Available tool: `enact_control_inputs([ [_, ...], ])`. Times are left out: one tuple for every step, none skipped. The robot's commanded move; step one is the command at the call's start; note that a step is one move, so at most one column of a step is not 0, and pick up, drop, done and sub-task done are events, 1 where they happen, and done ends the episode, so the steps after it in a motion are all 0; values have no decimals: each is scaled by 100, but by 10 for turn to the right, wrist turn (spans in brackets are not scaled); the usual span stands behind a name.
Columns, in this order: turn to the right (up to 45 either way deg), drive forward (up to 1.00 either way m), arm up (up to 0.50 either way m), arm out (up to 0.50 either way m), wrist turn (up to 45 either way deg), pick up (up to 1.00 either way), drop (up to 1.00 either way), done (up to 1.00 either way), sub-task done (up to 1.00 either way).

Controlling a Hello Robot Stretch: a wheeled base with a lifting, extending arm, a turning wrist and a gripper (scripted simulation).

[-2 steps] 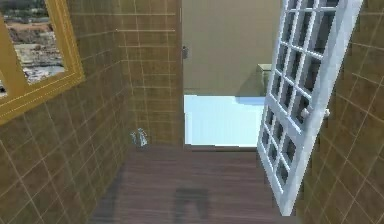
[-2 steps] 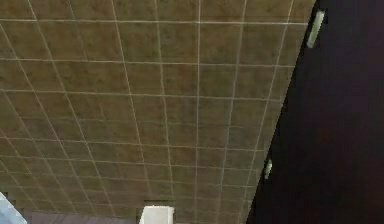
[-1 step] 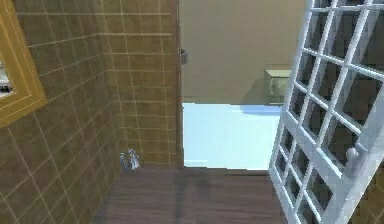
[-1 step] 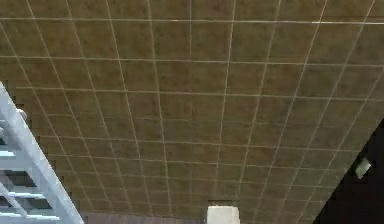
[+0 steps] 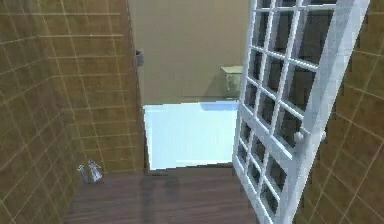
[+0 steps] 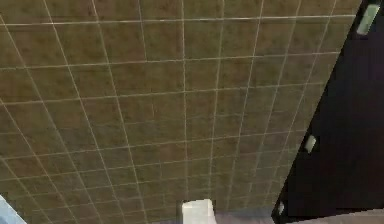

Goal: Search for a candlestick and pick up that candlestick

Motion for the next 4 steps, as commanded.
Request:
enact_control_inputs([
  [0, 100, 0, 0, 0, 0, 0, 0, 0],
  [0, 90, 0, 0, 0, 0, 0, 0, 0],
  [450, 0, 0, 0, 0, 0, 0, 0, 0],
  [210, 0, 0, 0, 0, 0, 0, 0, 0],
])
